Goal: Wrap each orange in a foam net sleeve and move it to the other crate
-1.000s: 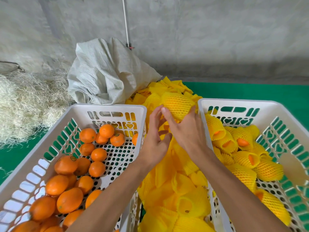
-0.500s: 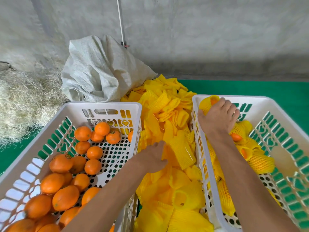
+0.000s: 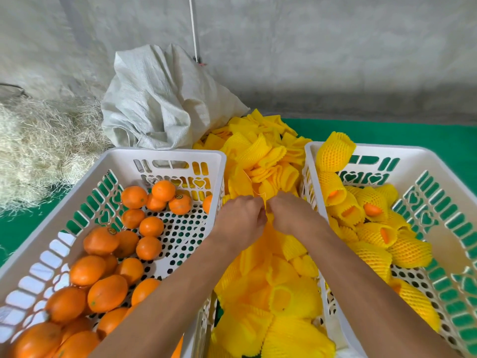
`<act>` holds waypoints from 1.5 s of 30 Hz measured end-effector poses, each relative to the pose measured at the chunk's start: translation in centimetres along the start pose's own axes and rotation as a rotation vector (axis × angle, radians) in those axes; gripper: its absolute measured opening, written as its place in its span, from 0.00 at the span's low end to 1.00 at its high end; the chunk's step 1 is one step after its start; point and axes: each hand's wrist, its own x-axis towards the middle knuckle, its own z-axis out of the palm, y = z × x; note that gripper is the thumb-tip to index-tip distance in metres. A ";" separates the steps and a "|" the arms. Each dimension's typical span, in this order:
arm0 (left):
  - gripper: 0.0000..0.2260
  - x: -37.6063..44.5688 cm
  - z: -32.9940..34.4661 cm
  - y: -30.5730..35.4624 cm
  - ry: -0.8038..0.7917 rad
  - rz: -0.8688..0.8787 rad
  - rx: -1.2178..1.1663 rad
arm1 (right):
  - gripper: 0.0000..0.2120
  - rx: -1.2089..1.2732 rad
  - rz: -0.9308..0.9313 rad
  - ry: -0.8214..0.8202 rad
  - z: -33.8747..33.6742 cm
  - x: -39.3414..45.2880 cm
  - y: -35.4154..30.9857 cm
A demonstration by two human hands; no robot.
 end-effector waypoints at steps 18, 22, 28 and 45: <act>0.22 -3.9 1.3 -13.1 -0.379 -0.999 0.089 | 0.10 0.183 -0.266 0.386 -1.1 1.5 -1.3; 0.26 -4.9 3.2 -13.7 -0.371 -1.023 0.160 | 0.09 0.197 -0.258 0.423 -1.0 1.4 -1.3; 0.21 -5.9 4.2 -14.7 -0.434 -0.967 0.382 | 0.08 0.208 -0.243 0.523 -0.9 1.2 -0.9; 0.20 -0.1 -4.7 -1.9 0.211 -0.396 -1.424 | 0.08 0.487 -0.209 1.175 -3.5 -0.2 -2.0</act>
